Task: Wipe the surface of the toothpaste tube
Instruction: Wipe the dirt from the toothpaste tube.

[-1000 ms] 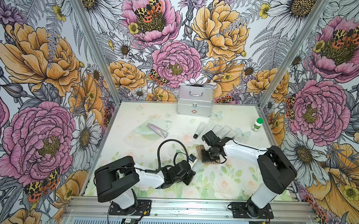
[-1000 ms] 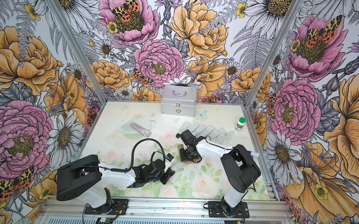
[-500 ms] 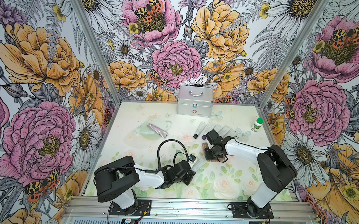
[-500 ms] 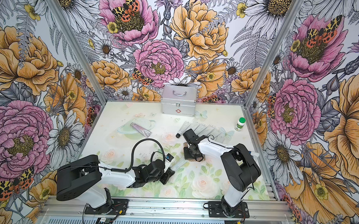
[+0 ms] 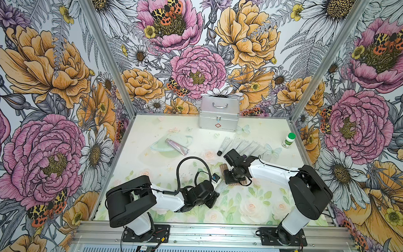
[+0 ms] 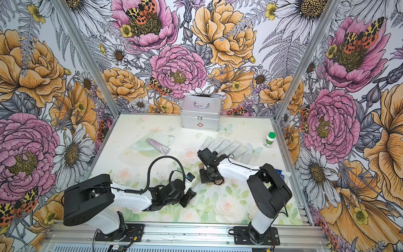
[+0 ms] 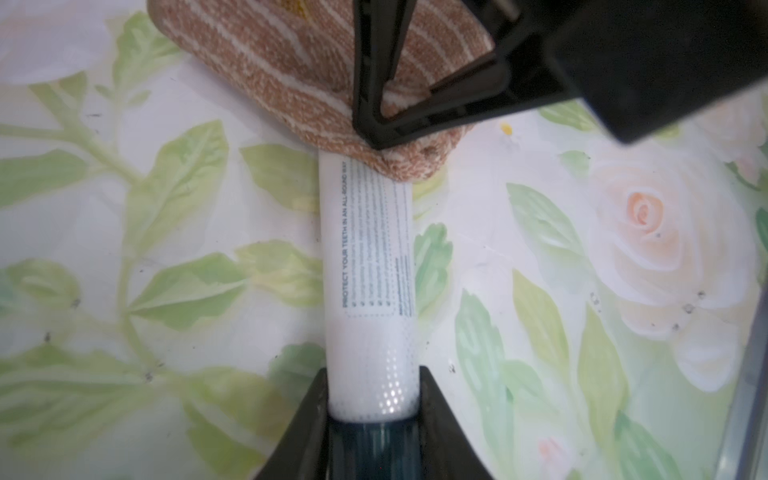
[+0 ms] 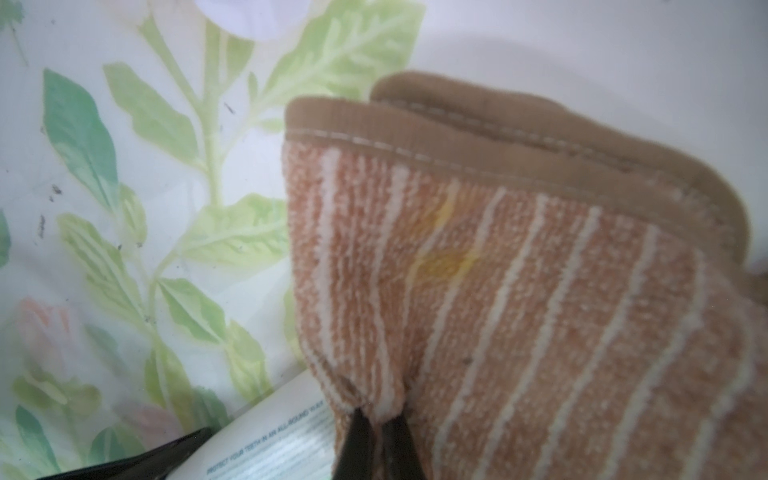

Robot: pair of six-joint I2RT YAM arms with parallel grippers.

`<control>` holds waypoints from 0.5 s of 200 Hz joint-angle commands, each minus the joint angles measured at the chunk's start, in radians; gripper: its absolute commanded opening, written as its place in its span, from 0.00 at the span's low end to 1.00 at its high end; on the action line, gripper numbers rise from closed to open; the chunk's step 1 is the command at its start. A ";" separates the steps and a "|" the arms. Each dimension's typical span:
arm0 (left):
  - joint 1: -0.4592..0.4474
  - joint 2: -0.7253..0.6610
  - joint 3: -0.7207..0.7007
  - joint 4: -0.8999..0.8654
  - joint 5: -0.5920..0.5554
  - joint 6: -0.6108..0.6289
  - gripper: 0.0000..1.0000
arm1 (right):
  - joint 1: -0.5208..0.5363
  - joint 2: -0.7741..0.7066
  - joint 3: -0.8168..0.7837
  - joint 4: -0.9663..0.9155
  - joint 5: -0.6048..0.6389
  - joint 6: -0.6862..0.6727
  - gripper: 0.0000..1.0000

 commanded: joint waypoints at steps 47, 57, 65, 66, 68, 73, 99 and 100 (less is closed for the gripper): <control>0.020 -0.002 -0.020 -0.024 -0.011 -0.021 0.29 | -0.130 0.067 -0.096 -0.066 0.062 -0.063 0.00; 0.020 -0.001 -0.018 -0.023 -0.010 -0.020 0.30 | -0.152 0.059 -0.099 -0.066 0.063 -0.071 0.00; 0.021 0.001 -0.017 -0.025 -0.008 -0.019 0.30 | -0.164 0.057 -0.098 -0.066 0.059 -0.076 0.00; 0.021 0.001 -0.017 -0.025 -0.008 -0.019 0.29 | -0.165 0.057 -0.097 -0.065 0.058 -0.076 0.00; 0.020 0.001 -0.017 -0.025 -0.008 -0.020 0.30 | -0.166 0.055 -0.096 -0.065 0.056 -0.076 0.00; 0.018 0.001 -0.017 -0.025 -0.008 -0.019 0.30 | -0.168 0.053 -0.093 -0.065 0.049 -0.077 0.00; 0.018 0.006 -0.015 -0.025 -0.007 -0.020 0.29 | -0.147 0.030 -0.075 -0.066 0.009 -0.063 0.00; 0.019 0.006 -0.015 -0.026 -0.007 -0.020 0.30 | -0.146 0.029 -0.074 -0.065 0.007 -0.061 0.00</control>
